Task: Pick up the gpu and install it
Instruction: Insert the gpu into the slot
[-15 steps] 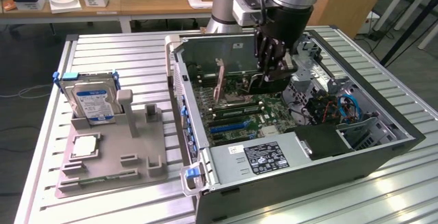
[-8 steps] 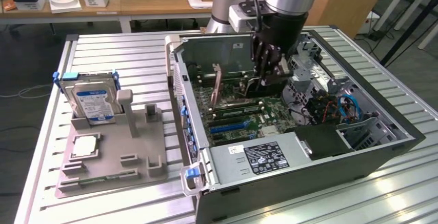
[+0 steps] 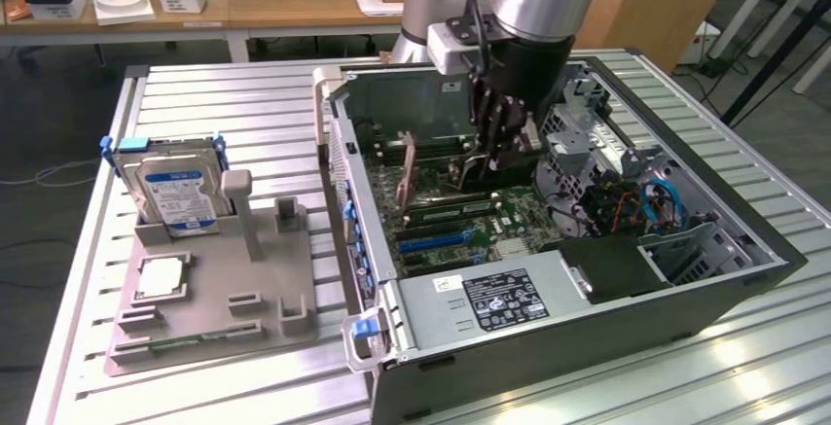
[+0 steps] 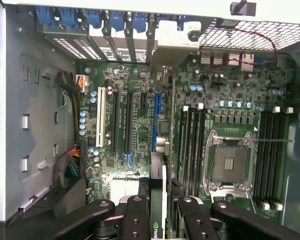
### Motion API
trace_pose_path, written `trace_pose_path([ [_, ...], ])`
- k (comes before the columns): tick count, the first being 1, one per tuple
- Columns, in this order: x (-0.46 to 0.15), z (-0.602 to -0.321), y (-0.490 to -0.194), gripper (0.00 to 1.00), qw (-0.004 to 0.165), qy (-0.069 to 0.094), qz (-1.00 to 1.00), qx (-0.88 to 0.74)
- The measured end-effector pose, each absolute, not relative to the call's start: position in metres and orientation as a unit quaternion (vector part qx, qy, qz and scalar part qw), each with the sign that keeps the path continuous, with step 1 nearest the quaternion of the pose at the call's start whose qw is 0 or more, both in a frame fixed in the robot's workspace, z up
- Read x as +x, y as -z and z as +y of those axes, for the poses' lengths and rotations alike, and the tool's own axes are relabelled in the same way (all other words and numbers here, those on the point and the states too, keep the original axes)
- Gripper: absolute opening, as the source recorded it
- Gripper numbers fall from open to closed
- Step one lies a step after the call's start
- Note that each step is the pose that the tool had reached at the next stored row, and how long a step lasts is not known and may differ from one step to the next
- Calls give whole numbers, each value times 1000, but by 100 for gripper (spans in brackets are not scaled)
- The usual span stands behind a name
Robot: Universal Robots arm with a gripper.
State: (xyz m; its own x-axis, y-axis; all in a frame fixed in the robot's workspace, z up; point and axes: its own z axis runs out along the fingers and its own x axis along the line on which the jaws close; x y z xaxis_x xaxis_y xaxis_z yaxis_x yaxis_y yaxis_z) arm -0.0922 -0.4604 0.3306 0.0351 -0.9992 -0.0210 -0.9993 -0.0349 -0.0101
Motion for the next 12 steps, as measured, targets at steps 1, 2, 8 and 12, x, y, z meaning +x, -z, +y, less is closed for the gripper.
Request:
trace_pose_path([
  [1, -93, -460, -329, 26, 11, -4, 694, -720],
  [2, -93, -460, -328, 26, 11, -4, 693, -721],
  [8, -97, -460, -319, 26, 11, -4, 689, -724],
  [12, -100, -460, -314, 26, 10, -3, 688, -725],
])
